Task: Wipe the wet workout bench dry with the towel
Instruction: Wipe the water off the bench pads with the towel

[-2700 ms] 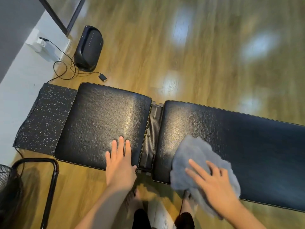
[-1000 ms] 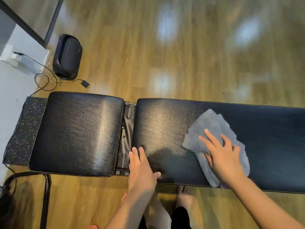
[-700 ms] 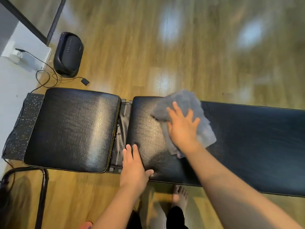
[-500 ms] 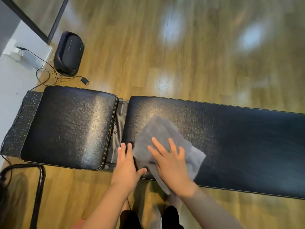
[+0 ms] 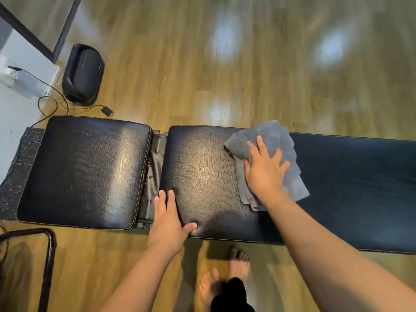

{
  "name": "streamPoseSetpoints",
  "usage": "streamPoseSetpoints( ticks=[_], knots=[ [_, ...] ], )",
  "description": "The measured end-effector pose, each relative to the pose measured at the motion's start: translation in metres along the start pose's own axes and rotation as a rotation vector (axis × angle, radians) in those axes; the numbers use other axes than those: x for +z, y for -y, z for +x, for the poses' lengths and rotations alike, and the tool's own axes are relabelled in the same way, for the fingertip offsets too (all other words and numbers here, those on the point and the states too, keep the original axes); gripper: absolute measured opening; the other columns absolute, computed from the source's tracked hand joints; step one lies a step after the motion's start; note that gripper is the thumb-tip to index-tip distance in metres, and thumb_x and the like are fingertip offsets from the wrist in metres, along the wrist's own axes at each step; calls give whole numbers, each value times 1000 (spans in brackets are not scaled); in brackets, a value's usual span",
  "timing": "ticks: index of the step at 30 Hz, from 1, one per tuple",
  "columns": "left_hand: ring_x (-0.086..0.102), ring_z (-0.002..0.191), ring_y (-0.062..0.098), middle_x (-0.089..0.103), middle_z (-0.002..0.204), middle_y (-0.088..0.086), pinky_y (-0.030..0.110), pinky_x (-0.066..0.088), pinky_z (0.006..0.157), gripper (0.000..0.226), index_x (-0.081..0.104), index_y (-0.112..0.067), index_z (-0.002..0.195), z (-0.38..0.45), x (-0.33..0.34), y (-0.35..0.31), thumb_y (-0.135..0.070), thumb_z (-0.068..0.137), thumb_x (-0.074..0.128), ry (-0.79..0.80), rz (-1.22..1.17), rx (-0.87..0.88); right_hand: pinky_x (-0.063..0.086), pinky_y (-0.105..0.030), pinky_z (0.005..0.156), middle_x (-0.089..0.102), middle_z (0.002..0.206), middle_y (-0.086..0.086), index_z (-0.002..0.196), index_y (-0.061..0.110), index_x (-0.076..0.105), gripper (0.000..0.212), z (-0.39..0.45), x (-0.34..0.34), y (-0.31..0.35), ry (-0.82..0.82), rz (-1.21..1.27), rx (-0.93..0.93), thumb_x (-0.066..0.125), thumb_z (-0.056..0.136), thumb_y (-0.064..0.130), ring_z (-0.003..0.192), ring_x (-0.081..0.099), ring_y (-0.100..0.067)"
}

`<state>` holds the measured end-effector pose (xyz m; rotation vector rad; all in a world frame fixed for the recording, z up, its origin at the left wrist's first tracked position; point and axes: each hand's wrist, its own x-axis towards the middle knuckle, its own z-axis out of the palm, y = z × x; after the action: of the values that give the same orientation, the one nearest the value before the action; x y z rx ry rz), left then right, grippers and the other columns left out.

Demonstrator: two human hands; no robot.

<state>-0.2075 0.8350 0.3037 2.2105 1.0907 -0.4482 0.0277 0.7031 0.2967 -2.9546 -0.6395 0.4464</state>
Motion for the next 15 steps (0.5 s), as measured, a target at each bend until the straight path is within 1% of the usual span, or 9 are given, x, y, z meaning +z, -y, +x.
streamPoseSetpoints(
  ticks=[2, 5, 7, 9, 11, 12, 14, 15],
  knots=[
    [-13, 149, 21, -16, 162, 2, 38, 9, 121, 113, -7, -18, 154, 0, 0, 1, -44, 79, 74, 6, 13, 1, 29, -65, 99, 14, 164, 9, 149, 36, 30, 52, -10, 5, 22, -6, -25, -91, 44, 100, 43, 138, 23, -47],
    [-12, 150, 21, -15, 162, 2, 39, 11, 121, 113, -5, -18, 154, -1, 1, 1, -44, 79, 74, 9, 20, -1, 36, -61, 89, 30, 159, 7, 143, 34, 43, 56, -52, 20, 33, -30, -97, -322, 60, 91, 37, 131, 36, -49],
    [-12, 150, 21, -15, 162, 3, 38, 11, 120, 112, -5, -18, 154, -1, 1, 1, -44, 79, 74, 8, 17, -3, 39, -57, 87, 33, 158, 10, 140, 36, 46, 59, -89, 31, 25, -48, -113, -434, 67, 84, 34, 129, 41, -46],
    [-12, 149, 22, -15, 162, 5, 38, 11, 120, 112, -7, -17, 154, -1, 0, -2, -44, 80, 73, 19, 34, -9, 39, -53, 86, 32, 158, 12, 137, 39, 48, 63, -123, 39, 1, -41, -117, -517, 72, 80, 33, 128, 44, -44],
    [-11, 150, 24, -14, 162, 7, 39, 12, 121, 112, -7, -15, 153, 0, -2, -6, -45, 81, 72, 40, 74, -27, 41, -51, 83, 31, 158, 13, 137, 41, 47, 69, -142, 40, -38, -9, -141, -539, 75, 75, 32, 127, 46, -43],
    [-10, 150, 25, -13, 162, 9, 40, 13, 121, 112, -7, -14, 153, 1, -4, -9, -45, 80, 73, 43, 94, -44, 42, -50, 81, 30, 158, 14, 138, 42, 46, 70, -145, 38, -58, -18, -151, -523, 74, 75, 30, 126, 47, -43],
    [-5, 150, 27, -9, 162, 11, 42, 16, 121, 111, -3, -12, 153, 0, -7, -19, -43, 79, 74, 16, 139, -64, 41, -47, 79, 28, 158, 14, 140, 42, 44, 67, -139, 29, -91, -34, -162, -459, 65, 77, 30, 123, 49, -44],
    [-3, 150, 28, -10, 162, 11, 42, 18, 120, 109, 0, -12, 153, -2, -7, -25, -40, 79, 75, -18, 167, -41, 40, -46, 78, 29, 159, 13, 141, 41, 44, 63, -131, 24, -102, -35, -168, -419, 60, 81, 30, 122, 49, -44]
  ],
)
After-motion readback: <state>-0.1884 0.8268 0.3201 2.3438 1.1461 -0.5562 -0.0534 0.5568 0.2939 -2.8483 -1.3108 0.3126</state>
